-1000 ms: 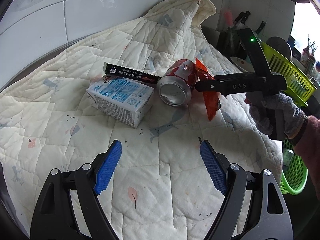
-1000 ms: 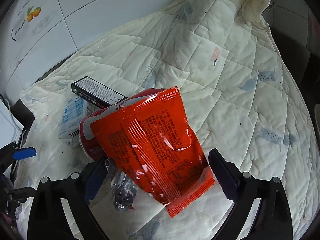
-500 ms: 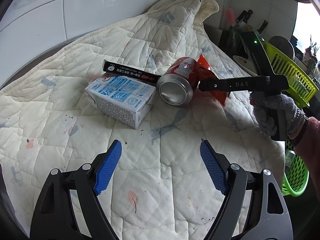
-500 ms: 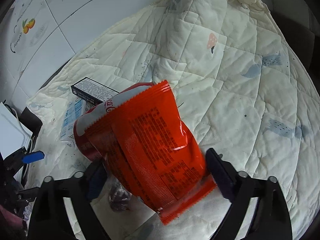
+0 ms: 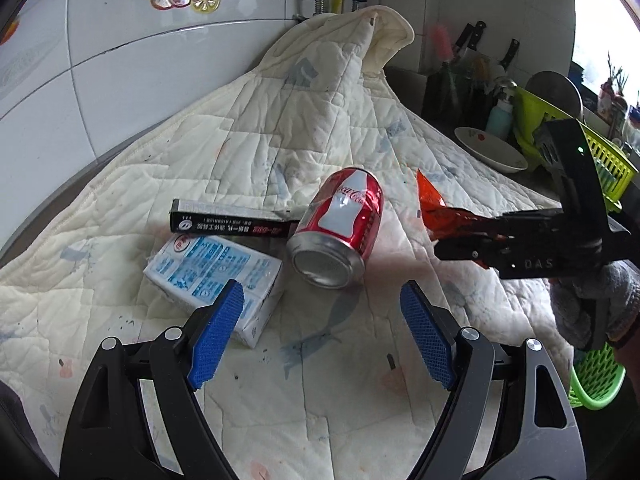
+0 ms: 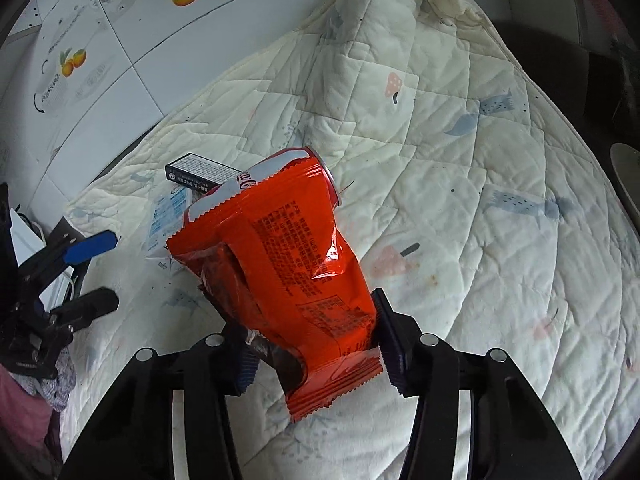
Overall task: Collect trash
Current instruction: 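Grasp the red Coca-Cola can with the left tool while the right tool holds the wrapper, then drop the orange wrapper into the green basket with the right tool while the left tool carries the can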
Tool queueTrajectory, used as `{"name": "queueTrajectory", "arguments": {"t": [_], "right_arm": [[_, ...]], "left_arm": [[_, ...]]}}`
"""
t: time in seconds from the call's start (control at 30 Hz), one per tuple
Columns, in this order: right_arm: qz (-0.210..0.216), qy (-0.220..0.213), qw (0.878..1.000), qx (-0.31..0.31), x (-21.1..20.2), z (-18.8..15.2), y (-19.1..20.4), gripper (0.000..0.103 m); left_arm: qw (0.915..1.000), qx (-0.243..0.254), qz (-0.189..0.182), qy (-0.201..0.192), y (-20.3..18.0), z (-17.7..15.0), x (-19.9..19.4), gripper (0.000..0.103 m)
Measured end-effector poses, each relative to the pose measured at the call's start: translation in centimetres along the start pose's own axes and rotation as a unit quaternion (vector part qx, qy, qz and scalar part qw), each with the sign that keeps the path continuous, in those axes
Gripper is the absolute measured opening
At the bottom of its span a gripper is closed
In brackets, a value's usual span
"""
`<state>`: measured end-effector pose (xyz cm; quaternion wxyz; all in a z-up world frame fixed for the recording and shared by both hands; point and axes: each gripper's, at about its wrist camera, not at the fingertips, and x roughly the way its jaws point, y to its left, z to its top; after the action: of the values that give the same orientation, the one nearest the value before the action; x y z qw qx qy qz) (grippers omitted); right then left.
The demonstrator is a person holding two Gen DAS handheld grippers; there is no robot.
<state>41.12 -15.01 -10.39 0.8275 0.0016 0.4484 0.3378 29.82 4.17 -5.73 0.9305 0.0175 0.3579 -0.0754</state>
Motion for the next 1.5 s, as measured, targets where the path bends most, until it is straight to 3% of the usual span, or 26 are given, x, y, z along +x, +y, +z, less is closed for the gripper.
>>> {"name": "queueTrajectory", "arguments": {"t": [0.53,0.87,0.97,1.23,1.5], "right_arm": [[-0.024,-0.025,0.999,0.033,-6.9,-4.9,-1.3,0.048],[-0.039,-0.034,0.997,0.062,-10.3,-9.1,-1.3,0.048],[-0.049,-0.037,0.995,0.073,-11.2,-10.4,-1.6,0.048],[-0.069,-0.047,0.991,0.103,-13.7,-13.8,-2.6,0.049],[-0.09,-0.057,0.986,0.13,-15.5,-16.1,-3.4,0.049]], "left_arm": [[0.9956,0.091,0.007,0.025,-3.5,4.6,6.9,0.08],[0.991,0.119,0.029,0.055,-4.5,5.2,11.1,0.08],[0.9906,0.117,0.031,0.064,-4.6,5.3,11.8,0.074],[0.9933,0.097,0.03,0.055,-4.5,5.0,11.4,0.07],[0.9952,0.092,0.004,0.035,-6.3,3.8,7.9,0.069]]}}
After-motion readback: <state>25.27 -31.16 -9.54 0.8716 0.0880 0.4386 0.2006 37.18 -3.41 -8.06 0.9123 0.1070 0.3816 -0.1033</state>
